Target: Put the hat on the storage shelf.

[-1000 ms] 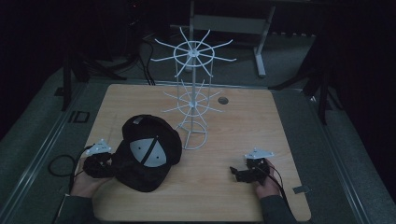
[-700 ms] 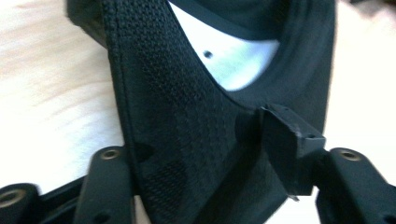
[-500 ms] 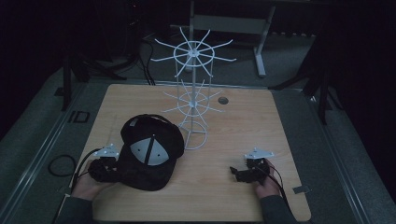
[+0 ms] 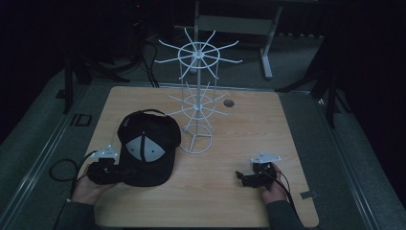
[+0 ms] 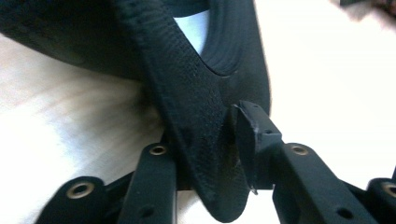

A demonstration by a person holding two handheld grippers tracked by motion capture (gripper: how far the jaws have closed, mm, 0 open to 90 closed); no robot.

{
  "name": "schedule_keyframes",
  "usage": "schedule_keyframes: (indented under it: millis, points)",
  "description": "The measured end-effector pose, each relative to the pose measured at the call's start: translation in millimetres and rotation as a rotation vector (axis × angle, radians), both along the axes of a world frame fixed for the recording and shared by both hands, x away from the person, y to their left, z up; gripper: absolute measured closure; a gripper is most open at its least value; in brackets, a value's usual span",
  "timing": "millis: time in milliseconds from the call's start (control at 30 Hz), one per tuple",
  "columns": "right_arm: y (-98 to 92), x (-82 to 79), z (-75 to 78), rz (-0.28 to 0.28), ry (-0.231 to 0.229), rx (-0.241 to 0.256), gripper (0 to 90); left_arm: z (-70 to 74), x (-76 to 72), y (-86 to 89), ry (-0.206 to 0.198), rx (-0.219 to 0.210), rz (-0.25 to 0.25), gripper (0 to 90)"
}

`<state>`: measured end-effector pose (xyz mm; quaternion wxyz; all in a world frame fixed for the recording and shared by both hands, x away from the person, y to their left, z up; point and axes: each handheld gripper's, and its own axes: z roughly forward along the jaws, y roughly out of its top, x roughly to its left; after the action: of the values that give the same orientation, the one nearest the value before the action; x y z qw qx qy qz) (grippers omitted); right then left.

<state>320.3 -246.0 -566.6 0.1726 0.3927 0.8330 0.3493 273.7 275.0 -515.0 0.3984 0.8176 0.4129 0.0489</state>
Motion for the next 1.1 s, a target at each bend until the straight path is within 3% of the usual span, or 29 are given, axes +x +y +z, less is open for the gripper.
schedule_keyframes:
  millis: [33, 133, 300, 767, 1100]
  points:
    - [0.0, 0.0, 0.0, 0.000, 0.000, 0.000, 11.7, 0.0, 0.0, 0.0, 0.000, 0.000, 0.000, 72.9]
    - [0.0, 0.0, 0.0, 0.000, 0.000, 0.000, 11.7, 5.8, -1.1, 6.8, -0.033, -0.015, 0.065, 80.0]
    - [0.0, 0.0, 0.0, 0.000, 0.000, 0.000, 11.7, 7.0, -2.1, 12.9, -0.061, 0.003, 0.134, 86.2]
    - [0.0, 0.0, 0.1, -0.001, 0.001, 0.000, 11.7, 12.1, -1.6, 11.2, -0.113, 0.060, 0.195, 86.7]
    - [0.0, 0.0, 0.0, 0.000, 0.000, 0.000, 11.7, 12.9, -2.3, 10.9, -0.126, 0.070, 0.211, 86.8]
